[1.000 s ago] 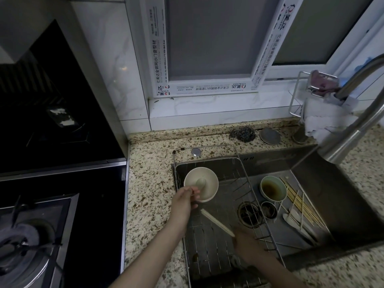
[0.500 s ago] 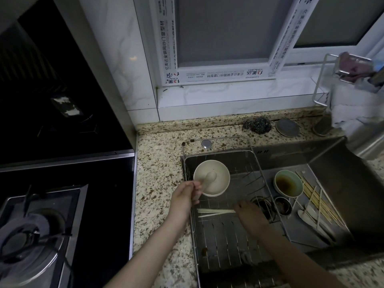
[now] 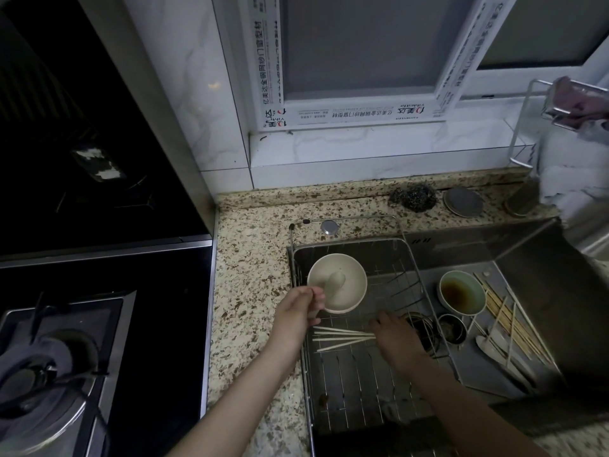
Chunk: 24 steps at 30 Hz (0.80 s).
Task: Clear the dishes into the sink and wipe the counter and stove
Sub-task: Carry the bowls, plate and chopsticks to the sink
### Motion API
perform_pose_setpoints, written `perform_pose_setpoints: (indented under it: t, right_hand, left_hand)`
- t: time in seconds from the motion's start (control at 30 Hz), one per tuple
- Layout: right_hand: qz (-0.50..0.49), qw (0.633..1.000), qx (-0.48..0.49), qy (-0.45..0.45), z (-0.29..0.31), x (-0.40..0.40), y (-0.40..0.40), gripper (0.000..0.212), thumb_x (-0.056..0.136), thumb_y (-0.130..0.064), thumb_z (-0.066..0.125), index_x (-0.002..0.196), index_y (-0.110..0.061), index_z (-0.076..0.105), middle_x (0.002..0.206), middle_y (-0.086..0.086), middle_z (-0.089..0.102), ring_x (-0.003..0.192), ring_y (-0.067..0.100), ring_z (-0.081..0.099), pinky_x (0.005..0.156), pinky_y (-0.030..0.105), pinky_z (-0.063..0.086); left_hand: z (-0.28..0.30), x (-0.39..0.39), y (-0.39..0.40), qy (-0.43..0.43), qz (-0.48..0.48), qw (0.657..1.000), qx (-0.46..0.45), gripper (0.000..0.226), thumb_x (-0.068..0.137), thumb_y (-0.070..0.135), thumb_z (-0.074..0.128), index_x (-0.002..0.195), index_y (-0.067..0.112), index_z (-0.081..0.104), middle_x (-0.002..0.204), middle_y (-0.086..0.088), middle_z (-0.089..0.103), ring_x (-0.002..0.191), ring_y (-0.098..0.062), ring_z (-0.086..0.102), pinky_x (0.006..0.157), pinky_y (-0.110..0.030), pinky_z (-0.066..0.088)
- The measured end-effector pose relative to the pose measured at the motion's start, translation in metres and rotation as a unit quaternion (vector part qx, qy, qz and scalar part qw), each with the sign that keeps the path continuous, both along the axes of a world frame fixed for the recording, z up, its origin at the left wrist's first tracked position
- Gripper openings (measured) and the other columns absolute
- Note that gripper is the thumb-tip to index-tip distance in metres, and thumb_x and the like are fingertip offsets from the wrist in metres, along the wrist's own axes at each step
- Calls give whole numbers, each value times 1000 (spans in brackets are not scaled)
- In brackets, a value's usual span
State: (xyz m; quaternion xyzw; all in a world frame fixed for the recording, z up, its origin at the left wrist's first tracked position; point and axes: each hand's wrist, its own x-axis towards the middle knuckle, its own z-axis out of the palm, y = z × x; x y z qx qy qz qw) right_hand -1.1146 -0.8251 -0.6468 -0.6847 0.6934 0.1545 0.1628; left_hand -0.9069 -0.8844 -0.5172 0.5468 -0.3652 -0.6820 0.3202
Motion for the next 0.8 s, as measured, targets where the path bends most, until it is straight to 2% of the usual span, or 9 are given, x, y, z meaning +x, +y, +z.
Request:
perform_pose_setpoints:
  t: [0.17, 0.37, 0.43, 0.5, 0.57, 0.73, 0.8]
  right_hand:
    - [29, 999, -10, -9, -3, 0, -2, 60, 5, -13, 86, 63, -20, 70, 67, 0, 65, 56, 18, 65, 44, 27, 52]
    - [28, 999, -27, -17, -7, -4, 2, 56, 26, -16, 90, 76, -22, 67, 78, -3, 63, 69, 16, 64, 53, 25, 54]
    - [36, 999, -24, -18, 6, -3, 3, 47, 45, -15, 87, 88, -18, 68, 90, 2, 64, 82, 22, 65, 62, 31, 55]
    - [28, 999, -20, -37, 17, -4, 5, 36, 73, -11, 70, 109, -12, 62, 111, 8, 58, 103, 29, 58, 78, 37, 52]
    - [20, 999, -21, -34, 28, -4, 7, 35, 84, -12, 56, 119, -12, 56, 121, 8, 51, 113, 28, 51, 85, 36, 46]
    - [-22, 998, -45, -40, 65, -9, 14, 33, 89, -14, 49, 122, -11, 51, 124, 7, 49, 112, 27, 52, 85, 33, 43]
    - [-34, 991, -105, -73, 89, -10, 22, 24, 90, -14, 48, 113, -16, 52, 117, 8, 53, 104, 27, 56, 74, 34, 42]
  left_hand:
    - [-2, -2, 1, -2, -5, 1000, 10, 28, 99, 11, 36, 88, 13, 62, 88, -2, 66, 81, -12, 59, 73, -27, 48]
    - [1, -9, 2, -5, -9, 1000, 5, 27, 99, 11, 35, 90, 12, 61, 86, -2, 65, 79, -11, 59, 70, -25, 47]
    - [3, -13, 2, -5, -11, 1000, 5, 28, 99, 10, 35, 88, 13, 61, 86, -2, 65, 77, -12, 59, 68, -26, 46]
    - [5, -18, 3, -4, -16, 1000, 4, 28, 99, 11, 35, 88, 13, 61, 89, -4, 66, 77, -13, 59, 68, -27, 46]
    - [7, -22, 5, -5, -22, 1000, 5, 27, 99, 11, 35, 92, 10, 61, 91, -5, 66, 77, -13, 59, 68, -27, 46]
    - [19, -39, 10, 3, -34, 999, 5, 26, 99, 15, 37, 94, 11, 62, 85, 0, 65, 73, -10, 60, 63, -25, 47]
    - [26, -49, 12, 1, -44, 999, 8, 25, 98, 16, 37, 95, 12, 62, 82, 2, 64, 74, -11, 61, 62, -25, 47]
